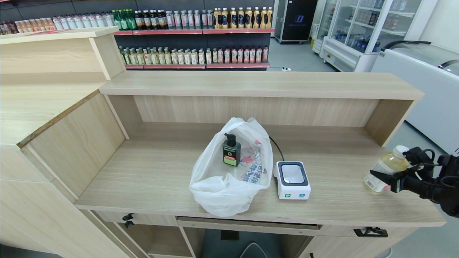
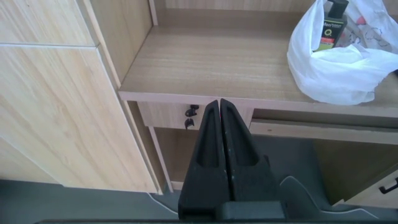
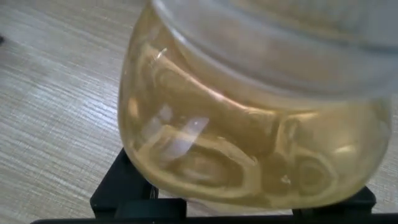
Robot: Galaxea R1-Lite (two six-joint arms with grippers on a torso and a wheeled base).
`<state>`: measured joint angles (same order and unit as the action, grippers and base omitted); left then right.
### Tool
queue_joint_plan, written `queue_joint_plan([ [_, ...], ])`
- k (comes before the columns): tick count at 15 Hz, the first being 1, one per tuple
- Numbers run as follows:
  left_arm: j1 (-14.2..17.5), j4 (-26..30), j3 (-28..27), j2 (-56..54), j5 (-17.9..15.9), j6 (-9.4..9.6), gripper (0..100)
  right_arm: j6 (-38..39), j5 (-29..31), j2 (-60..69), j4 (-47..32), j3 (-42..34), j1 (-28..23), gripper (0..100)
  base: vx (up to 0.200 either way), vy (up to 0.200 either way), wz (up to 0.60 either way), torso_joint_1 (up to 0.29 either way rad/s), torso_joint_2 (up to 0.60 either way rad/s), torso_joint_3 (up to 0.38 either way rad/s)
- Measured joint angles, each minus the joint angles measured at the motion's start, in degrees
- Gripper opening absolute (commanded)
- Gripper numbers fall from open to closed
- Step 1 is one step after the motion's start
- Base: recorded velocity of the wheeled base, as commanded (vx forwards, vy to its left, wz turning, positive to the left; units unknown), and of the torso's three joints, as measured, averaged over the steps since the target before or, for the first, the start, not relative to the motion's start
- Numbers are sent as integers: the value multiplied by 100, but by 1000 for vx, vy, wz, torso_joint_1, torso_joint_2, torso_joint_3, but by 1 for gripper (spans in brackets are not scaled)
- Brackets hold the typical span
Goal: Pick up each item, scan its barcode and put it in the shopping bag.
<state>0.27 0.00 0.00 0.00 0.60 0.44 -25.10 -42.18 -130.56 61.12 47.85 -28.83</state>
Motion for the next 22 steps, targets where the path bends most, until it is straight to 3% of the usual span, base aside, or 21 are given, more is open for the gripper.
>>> queue_joint_plan([
  [3, -5, 0, 0, 0, 0, 0, 0, 1054, -54, 399, -52, 5, 102, 0, 0, 0, 0, 0, 0, 0],
  [5, -5, 0, 0, 2, 0, 0, 0, 1843, -221, 1006, -494, 9, 246, 0, 0, 0, 0, 0, 0, 0],
  [10, 0, 0, 0, 2, 0, 0, 0, 2783, -1640, 3522, -2751, -201, 571, 0, 0, 0, 0, 0, 0, 0],
  [12, -2, 0, 0, 2, 0, 0, 0, 2967, -2216, 4431, -3201, -667, 703, 0, 0, 0, 0, 0, 0, 0],
  [15, -5, 0, 0, 0, 0, 0, 0, 3645, -2466, 5421, -3411, -1047, 1346, 0, 0, 0, 0, 0, 0, 0],
  [17, 0, 0, 0, 0, -2, 0, 0, 3900, -2341, 5964, -3419, -1134, 1965, 0, 0, 0, 0, 0, 0, 0],
  [19, -5, 0, 0, 2, 0, 0, 0, 4146, -1768, 6439, -3426, -1193, 2693, 0, 0, 0, 0, 0, 0, 0],
  [20, -5, 0, 0, 0, -2, 0, 0, 4220, -1354, 6584, -3424, -1197, 2993, 0, 0, 0, 0, 0, 0, 0],
  [22, 0, 0, 0, 0, 0, 0, 0, 4462, 411, 6807, -3426, -1123, 3885, 0, 0, 0, 0, 0, 0, 0],
])
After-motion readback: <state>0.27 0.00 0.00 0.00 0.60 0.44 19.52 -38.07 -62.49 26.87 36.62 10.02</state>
